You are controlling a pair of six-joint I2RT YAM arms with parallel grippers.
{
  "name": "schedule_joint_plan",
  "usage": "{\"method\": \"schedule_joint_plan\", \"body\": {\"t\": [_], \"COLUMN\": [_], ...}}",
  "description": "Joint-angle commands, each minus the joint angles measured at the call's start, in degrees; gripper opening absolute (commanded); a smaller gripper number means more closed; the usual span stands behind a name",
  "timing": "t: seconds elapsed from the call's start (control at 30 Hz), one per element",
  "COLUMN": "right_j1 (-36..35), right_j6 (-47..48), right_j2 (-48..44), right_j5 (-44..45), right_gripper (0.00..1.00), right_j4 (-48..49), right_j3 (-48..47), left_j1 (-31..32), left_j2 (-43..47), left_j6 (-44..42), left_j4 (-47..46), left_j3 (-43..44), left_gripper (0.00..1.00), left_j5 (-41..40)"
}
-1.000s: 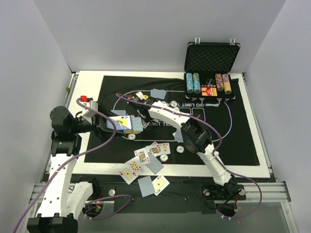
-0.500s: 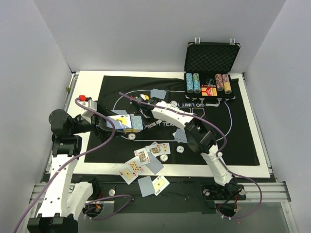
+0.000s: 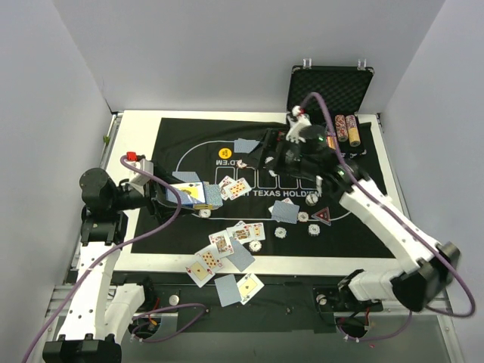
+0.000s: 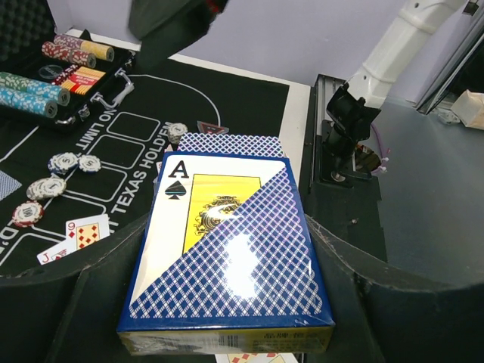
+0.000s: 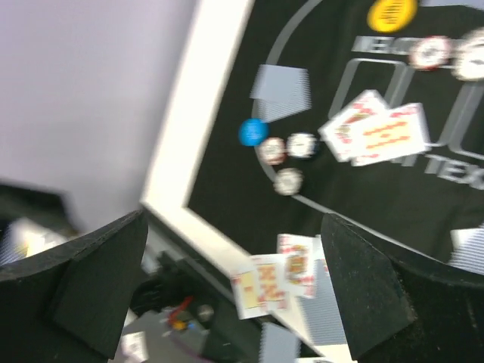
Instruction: Distribute texas hold em gaming equipment
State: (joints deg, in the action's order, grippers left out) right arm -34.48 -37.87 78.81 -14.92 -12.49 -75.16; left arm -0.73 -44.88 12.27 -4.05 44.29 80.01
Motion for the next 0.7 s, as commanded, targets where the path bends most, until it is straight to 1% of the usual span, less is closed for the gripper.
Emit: {"method": "schedule_joint_plan", "body": {"t": [0.0,0.03,0.07,0.1,0.2,0.33,0.47,0.6,0.63,0.67], "right_j1": [-0.2,-0.4,-1.1,-1.8,-5.4,-8.5,-11.0,-11.6,-11.7,-11.8], "right_j6": [-16.2,-18.4,-22.3,-23.1,-22.0,-25.1,-26.0,-27.2,-28.1,-28.7], "right_j2": [-8.1,-10.0,-10.4,-11.0,-10.1,-8.3,-6.6,-5.6,-5.4,-5.0], "right_j5": [-11.2,-13.3,-14.2,-14.8,-14.8,-14.9,-14.4,-14.5,-14.6,-14.9], "right_gripper": [0.94,0.95,0.96,0.96,0.97,0.98,0.98,0.92,0.88,0.86], "right_j4": [14.8,20.1,23.2,25.2,22.2,26.5,28.7,30.5,31.2,32.7], "right_j3": [9.4,12.1,13.5,14.5,13.5,14.2,13.7,14.4,14.7,15.0], "left_j1": [0.2,0.2,0.2,0.2,0.2,0.2,0.2,0.2,0.2,0.2], "left_j2": [0.8,0.9,0.9,1.2,1.4,1.5,1.4,1.2,1.2,1.1], "left_j6": [-1.6,-1.6,-1.6,-1.6,-0.4,2.1,5.0,5.4,5.4,5.5], "left_j4": [-0.3,-0.3,-0.3,-0.6,-2.5,-6.0,-9.6,-10.4,-10.4,-10.7], "left_j3": [2.0,1.9,1.8,1.7,1.1,0.3,-0.3,-0.4,-0.5,-0.4], "left_gripper": [0.00,0.00,0.00,0.00,0.00,0.00,0.00,0.00,0.00,0.00], "left_j5": [1.3,1.2,1.2,1.2,1.0,0.7,0.2,0.1,0.1,-0.1]}}
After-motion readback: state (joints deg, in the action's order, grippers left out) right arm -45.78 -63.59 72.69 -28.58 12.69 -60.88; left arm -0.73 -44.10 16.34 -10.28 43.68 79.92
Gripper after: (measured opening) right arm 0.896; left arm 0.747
